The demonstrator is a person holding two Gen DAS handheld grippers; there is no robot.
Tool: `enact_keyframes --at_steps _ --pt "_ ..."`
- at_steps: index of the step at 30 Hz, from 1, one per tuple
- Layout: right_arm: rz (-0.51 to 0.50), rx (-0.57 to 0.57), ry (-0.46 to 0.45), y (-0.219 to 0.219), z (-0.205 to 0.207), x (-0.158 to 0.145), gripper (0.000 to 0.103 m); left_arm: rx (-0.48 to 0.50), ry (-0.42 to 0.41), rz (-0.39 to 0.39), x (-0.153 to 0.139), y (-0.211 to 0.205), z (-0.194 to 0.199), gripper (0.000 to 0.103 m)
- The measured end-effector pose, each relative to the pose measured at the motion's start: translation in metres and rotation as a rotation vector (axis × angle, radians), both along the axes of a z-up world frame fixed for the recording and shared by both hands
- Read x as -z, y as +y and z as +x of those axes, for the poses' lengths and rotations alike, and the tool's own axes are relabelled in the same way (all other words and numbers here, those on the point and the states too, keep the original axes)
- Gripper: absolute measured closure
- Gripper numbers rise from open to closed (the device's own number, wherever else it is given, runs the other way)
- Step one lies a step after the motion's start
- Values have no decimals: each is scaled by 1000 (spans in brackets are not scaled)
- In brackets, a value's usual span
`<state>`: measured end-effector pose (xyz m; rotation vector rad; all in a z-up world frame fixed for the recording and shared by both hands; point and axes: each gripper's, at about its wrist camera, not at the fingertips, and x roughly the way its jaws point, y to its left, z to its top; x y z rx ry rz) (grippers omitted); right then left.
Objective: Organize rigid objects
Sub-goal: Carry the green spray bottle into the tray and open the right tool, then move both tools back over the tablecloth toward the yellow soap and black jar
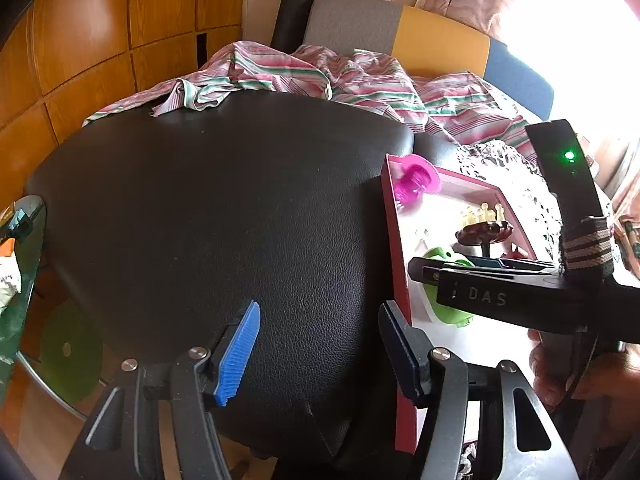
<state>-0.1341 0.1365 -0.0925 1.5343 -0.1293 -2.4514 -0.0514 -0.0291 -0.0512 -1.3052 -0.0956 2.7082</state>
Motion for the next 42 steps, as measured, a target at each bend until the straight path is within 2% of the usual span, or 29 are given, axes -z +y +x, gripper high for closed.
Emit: enact_keyframes --at_steps 23,34,42 --pt "6 20 126 19 38 -35 50 29 24 -26 -9 13 9 39" --pt "11 84 199 62 56 -65 50 70 46 -53 -17 31 12 39" --pt "49 173 213 113 67 -72 50 114 54 -70 -20 51 12 39"
